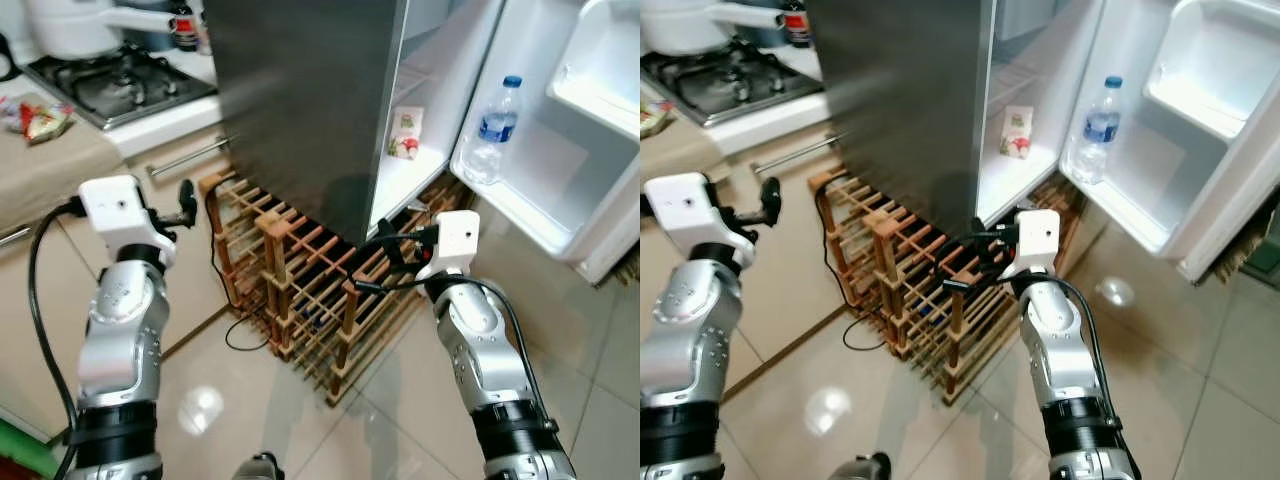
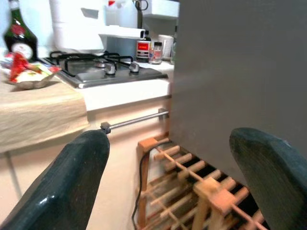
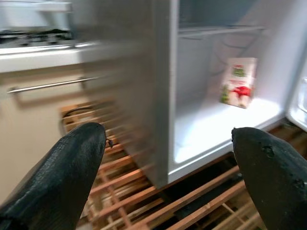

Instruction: Restocking fridge

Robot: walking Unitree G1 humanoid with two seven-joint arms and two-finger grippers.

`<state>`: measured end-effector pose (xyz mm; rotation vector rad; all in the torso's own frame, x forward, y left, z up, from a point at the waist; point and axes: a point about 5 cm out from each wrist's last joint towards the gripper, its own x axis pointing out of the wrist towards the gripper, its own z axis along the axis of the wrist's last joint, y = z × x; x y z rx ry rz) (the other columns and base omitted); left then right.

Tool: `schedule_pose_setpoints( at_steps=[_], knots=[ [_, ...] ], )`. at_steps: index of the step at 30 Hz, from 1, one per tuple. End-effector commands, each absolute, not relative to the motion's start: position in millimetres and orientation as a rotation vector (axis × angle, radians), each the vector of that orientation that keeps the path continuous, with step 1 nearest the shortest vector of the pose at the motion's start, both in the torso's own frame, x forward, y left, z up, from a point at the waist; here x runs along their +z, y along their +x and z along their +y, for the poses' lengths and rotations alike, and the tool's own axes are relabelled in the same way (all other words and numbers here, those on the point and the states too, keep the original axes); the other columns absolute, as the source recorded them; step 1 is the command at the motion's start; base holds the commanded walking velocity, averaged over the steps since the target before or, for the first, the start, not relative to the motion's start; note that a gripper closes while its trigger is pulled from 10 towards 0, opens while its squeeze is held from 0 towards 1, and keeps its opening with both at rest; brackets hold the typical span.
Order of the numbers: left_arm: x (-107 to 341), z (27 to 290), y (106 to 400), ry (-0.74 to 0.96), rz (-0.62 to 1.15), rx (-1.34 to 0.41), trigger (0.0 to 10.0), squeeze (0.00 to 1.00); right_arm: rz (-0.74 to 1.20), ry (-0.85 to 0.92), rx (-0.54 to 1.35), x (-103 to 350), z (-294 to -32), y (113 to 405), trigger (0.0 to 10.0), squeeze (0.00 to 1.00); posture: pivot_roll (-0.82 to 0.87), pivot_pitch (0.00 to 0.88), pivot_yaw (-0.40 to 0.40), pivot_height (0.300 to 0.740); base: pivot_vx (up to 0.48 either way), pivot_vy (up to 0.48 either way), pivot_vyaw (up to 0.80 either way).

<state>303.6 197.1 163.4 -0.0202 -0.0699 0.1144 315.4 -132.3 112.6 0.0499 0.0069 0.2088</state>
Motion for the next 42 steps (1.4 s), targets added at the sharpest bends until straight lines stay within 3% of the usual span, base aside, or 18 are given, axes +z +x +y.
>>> schedule_pose_setpoints(
  at_steps=[1,12,13,15,16,20,26,30,42],
  knots=[
    [165,198,306,0.014,-0.059,0.131,10.0,0.0,-0.012,0.051,0.203,118,-136,319,10.0,0.21,0.02,0.0,0.022,0.74,0.244,-0.409,0.44],
    [160,206,317,0.001,-0.014,0.223,10.0,0.0,-0.002,-0.004,0.132,115,-154,316,10.0,0.25,0.0,0.0,0.032,0.74,0.266,-0.395,0.27],
    [159,207,318,0.008,0.0,0.233,10.0,0.0,0.007,-0.013,0.106,113,-159,316,10.0,0.18,0.0,0.0,0.036,0.74,0.0,0.0,0.0],
    [157,208,319,0.015,0.012,0.239,10.0,0.0,0.012,-0.018,0.088,111,-163,316,10.0,0.18,0.0,0.0,0.036,0.74,0.0,0.0,0.0],
    [154,209,319,0.005,0.033,0.244,10.0,0.0,0.012,-0.016,0.066,112,-168,316,10.0,0.11,0.0,0.0,0.04,0.74,0.0,0.0,0.0],
    [153,203,320,-0.02,0.022,0.203,10.0,0.0,0.005,-0.051,0.064,113,-170,316,10.0,0.2,0.0,0.0,0.041,0.74,0.0,0.0,0.3],
    [159,196,321,0.0,-0.013,0.174,10.0,0.0,0.02,-0.055,0.038,110,-177,317,10.0,0.2,0.0,0.0,0.035,0.74,0.0,0.0,0.51],
    [157,196,324,-0.017,-0.001,0.171,10.0,0.0,0.025,-0.089,-0.053,112,-205,320,10.0,0.15,-0.01,0.0,0.041,0.74,0.0,0.0,0.0],
    [161,194,327,0.02,-0.009,0.129,10.0,0.0,0.034,-0.14,-0.134,118,-246,332,10.0,0.15,-0.01,0.0,0.068,0.74,0.0,0.0,0.0]
  ],
)
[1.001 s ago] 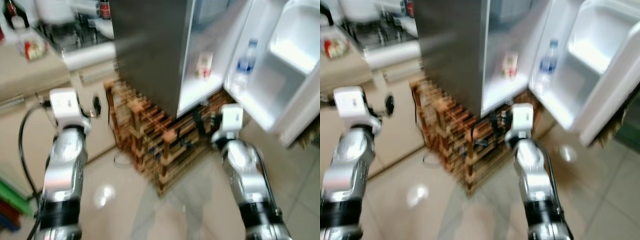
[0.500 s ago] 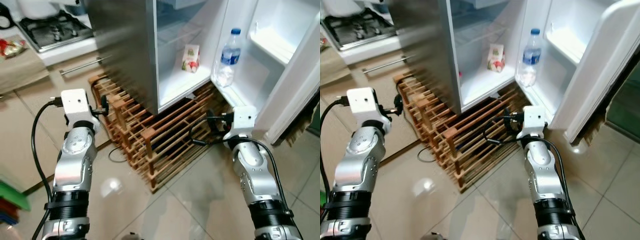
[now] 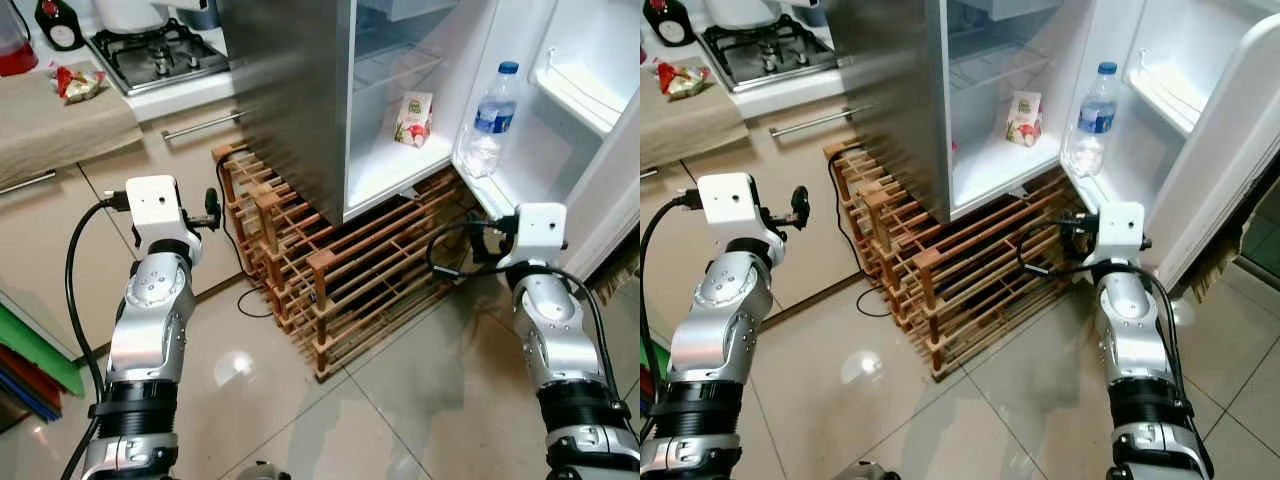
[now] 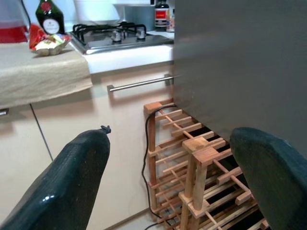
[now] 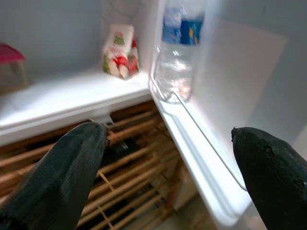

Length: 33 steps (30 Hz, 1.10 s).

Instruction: Restocking fridge

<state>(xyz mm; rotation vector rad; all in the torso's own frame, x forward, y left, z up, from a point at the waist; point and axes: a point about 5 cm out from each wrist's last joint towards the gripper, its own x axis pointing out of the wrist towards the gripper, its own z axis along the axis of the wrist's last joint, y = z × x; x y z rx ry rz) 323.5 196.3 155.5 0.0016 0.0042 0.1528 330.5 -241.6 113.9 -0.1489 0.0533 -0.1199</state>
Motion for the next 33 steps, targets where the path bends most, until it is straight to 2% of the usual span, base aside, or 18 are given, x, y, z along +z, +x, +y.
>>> schedule_pose_setpoints(
  at_steps=[1,5,9,10,14,16,17,18,19,20,22,23,24,25,26,28,31,33],
  knots=[
    [162,192,327,0.022,-0.014,0.121,10.0,0.0,0.04,-0.152,-0.167,119,-256,333,10.0,0.15,0.0,0.0,0.071,0.74,0.0,0.0,0.0],
    [162,190,328,0.016,-0.011,0.114,10.0,0.0,0.046,-0.197,-0.279,128,-294,332,10.0,0.15,0.0,0.0,0.075,0.74,0.0,0.0,0.0],
    [161,191,328,0.014,-0.007,0.113,10.0,0.0,0.04,-0.259,-0.348,135,-314,327,10.0,0.17,-0.01,0.0,0.085,0.74,0.0,0.0,0.0],
    [161,191,330,0.015,-0.001,0.112,10.0,0.0,0.044,-0.302,-0.449,143,-340,319,10.0,0.17,-0.01,0.0,0.088,0.74,0.0,0.0,0.0],
    [161,192,331,0.011,0.005,0.111,10.0,0.0,0.009,-0.305,-0.494,152,-354,312,10.0,0.16,-0.03,0.0,0.095,0.74,0.0,0.0,0.0],
    [159,191,331,0.005,0.01,0.11,10.0,0.0,-0.028,-0.255,-0.434,151,-338,318,10.0,0.16,-0.03,0.0,0.097,0.74,0.0,0.0,0.0],
    [159,189,332,-0.003,0.011,0.101,10.0,0.0,-0.069,-0.198,-0.314,148,-306,327,10.0,0.16,-0.03,0.0,0.099,0.74,0.0,0.0,0.0],
    [159,189,332,-0.003,0.011,0.101,10.0,0.0,-0.069,-0.198,-0.314,148,-306,327,10.0,0.16,-0.03,0.0,0.099,0.74,0.0,0.0,0.0],
    [159,188,332,-0.004,0.01,0.098,10.0,0.0,-0.074,-0.175,-0.252,145,-290,330,10.0,0.22,-0.03,0.0,0.094,0.74,0.0,0.0,0.0],
    [160,184,333,-0.015,0.001,0.073,10.0,0.0,-0.085,-0.158,-0.173,142,-270,333,10.0,0.41,-0.03,0.0,0.094,0.74,0.0,0.0,0.0],
    [164,177,332,-0.018,-0.029,0.021,10.0,0.0,-0.085,-0.127,-0.025,135,-228,335,10.0,0.52,-0.03,0.0,0.071,0.74,0.0,0.0,0.56],
    [164,177,332,-0.018,-0.029,0.021,10.0,0.0,-0.085,-0.127,-0.025,135,-228,335,10.0,0.52,-0.03,0.0,0.071,0.74,0.0,0.0,0.68],
    [162,175,332,0.011,-0.023,0.013,10.0,0.0,-0.085,-0.102,0.061,132,-202,335,10.0,0.51,-0.03,0.0,0.059,0.74,0.0,0.0,0.68],
    [162,175,332,0.011,-0.023,0.013,10.0,0.0,-0.085,-0.102,0.061,132,-202,335,10.0,0.51,-0.03,0.0,0.059,0.74,0.0,0.0,0.68],
    [156,176,330,0.017,-0.003,0.023,10.0,0.0,-0.081,-0.038,0.154,128,-172,333,10.0,0.47,-0.03,0.0,0.039,0.74,0.0,0.0,0.6],
    [153,177,328,-0.003,0.005,0.028,10.0,0.0,-0.073,0.001,0.169,127,-167,332,10.0,0.46,-0.02,0.0,0.027,0.74,0.0,0.0,0.6],
    [146,183,325,-0.023,0.029,0.066,10.0,0.0,-0.05,0.043,0.2,122,-158,330,10.0,0.39,-0.01,0.0,0.023,0.74,0.0,0.0,0.59],
    [145,186,324,-0.02,0.036,0.087,10.0,0.0,-0.049,0.043,0.206,122,-153,331,10.0,0.39,-0.01,0.0,0.026,0.74,0.0,0.0,0.58]
  ],
)
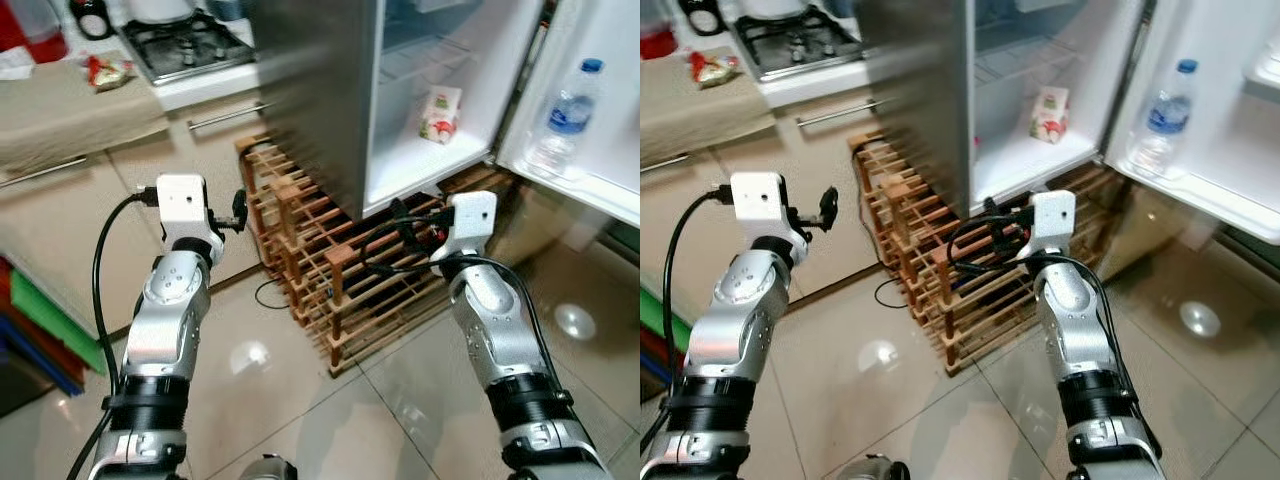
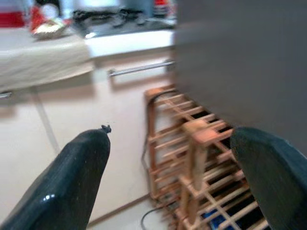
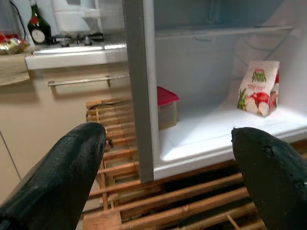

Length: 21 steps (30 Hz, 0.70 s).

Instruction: Restocking fridge

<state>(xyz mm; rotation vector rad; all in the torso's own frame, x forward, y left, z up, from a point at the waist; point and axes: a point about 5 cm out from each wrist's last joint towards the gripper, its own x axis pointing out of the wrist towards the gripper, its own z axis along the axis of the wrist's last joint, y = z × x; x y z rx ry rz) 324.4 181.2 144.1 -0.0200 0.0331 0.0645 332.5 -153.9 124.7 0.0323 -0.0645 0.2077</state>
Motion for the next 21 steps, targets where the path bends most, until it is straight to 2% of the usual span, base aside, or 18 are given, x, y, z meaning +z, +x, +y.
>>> schedule_pose_setpoints(
  at_steps=[1,7,13,21],
  knots=[
    [146,186,324,-0.02,0.033,0.09,10.0,0.0,-0.047,0.045,0.207,121,-151,331,10.0,0.39,0.0,0.0,0.029,0.74,0.0,0.0,0.58],
    [152,183,325,0.008,0.001,0.086,10.0,0.0,-0.05,0.069,0.173,125,-147,332,10.0,0.42,0.01,0.0,0.026,0.74,0.0,0.0,0.58],
    [153,181,325,-0.001,-0.001,0.113,10.0,0.0,-0.044,0.056,0.189,125,-141,334,10.0,0.45,0.02,0.0,0.016,0.74,0.0,-0.456,0.53],
    [153,188,326,-0.001,0.001,0.191,10.0,0.0,-0.062,0.05,0.197,132,-140,336,10.0,0.45,0.02,0.0,0.007,0.74,0.0,0.0,0.47]
  ],
)
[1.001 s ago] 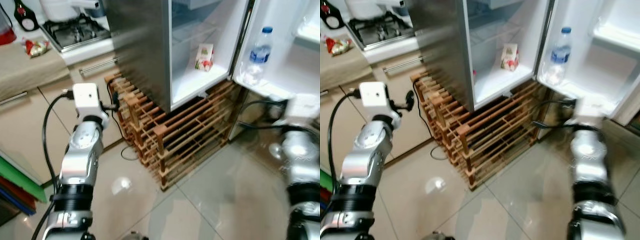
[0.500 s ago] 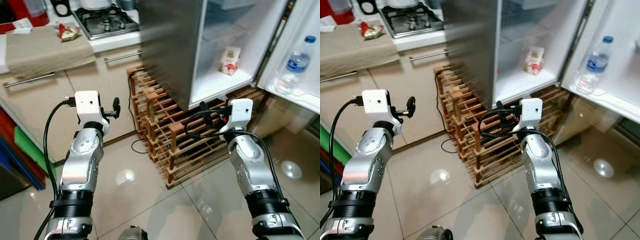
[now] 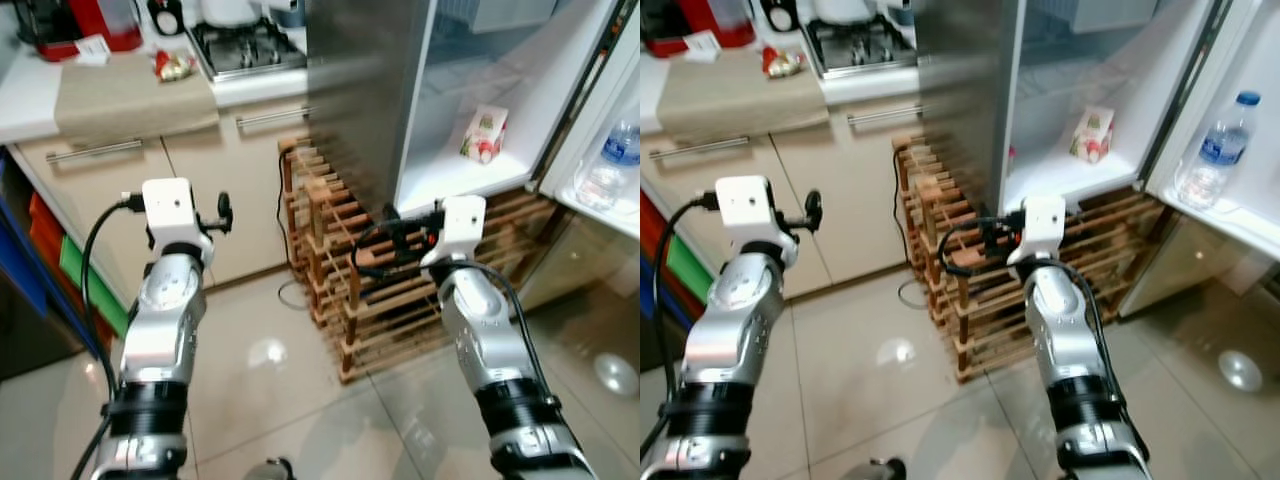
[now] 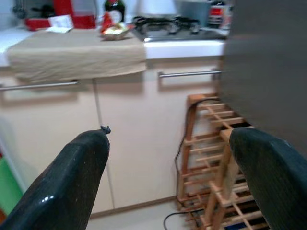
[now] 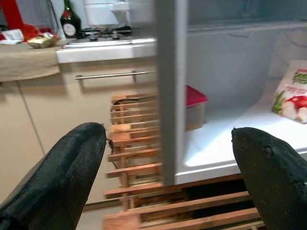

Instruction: Restocking fridge

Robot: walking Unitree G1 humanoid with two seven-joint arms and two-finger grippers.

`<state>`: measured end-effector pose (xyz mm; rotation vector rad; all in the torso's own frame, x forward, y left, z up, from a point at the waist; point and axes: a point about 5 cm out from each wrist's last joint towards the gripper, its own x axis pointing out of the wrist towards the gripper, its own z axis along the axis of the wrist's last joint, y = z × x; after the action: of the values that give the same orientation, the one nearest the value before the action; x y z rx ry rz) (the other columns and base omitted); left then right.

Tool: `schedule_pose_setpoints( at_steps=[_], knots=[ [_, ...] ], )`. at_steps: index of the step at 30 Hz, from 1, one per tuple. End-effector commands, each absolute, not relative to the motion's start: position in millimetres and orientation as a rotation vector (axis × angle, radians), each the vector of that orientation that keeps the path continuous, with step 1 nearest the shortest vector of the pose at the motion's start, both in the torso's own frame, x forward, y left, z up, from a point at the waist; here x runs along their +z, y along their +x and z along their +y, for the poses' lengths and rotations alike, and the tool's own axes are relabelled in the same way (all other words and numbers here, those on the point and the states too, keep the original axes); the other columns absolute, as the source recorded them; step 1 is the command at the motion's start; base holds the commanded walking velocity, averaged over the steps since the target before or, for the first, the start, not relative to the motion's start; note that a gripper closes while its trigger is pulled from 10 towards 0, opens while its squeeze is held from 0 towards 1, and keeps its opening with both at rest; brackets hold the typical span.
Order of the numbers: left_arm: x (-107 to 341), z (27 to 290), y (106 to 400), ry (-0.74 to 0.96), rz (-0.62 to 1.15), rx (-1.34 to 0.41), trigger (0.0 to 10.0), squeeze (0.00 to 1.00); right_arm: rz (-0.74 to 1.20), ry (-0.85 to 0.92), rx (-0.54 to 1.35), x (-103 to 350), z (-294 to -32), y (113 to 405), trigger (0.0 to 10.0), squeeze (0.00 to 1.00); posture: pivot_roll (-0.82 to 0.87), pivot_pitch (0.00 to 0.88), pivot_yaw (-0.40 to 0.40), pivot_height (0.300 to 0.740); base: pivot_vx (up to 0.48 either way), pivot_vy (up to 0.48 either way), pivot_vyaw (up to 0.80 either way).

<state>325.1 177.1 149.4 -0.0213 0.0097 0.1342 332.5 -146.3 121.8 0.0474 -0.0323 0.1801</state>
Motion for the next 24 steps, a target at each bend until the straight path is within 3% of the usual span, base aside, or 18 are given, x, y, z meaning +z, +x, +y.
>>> schedule_pose_setpoints(
  at_steps=[1,14,21,24],
  knots=[
    [153,188,326,-0.001,0.001,0.191,10.0,0.0,-0.062,0.05,0.197,132,-140,336,10.0,0.45,0.02,0.0,0.007,0.74,0.0,0.0,0.46],
    [168,180,327,-0.007,-0.086,0.159,10.0,0.0,-0.069,0.055,0.237,135,-134,336,10.0,0.47,0.03,0.0,-0.015,0.74,0.0,0.0,0.44],
    [171,187,327,0.009,-0.085,0.19,10.0,0.0,-0.067,0.056,0.261,134,-126,337,10.0,0.46,0.05,0.0,-0.005,0.74,0.0,0.48,0.42],
    [170,185,333,0.002,-0.068,0.192,10.0,0.0,-0.059,0.049,0.246,133,-126,338,10.0,0.4,0.04,0.0,-0.001,0.74,0.0,0.0,0.0]
  ],
)
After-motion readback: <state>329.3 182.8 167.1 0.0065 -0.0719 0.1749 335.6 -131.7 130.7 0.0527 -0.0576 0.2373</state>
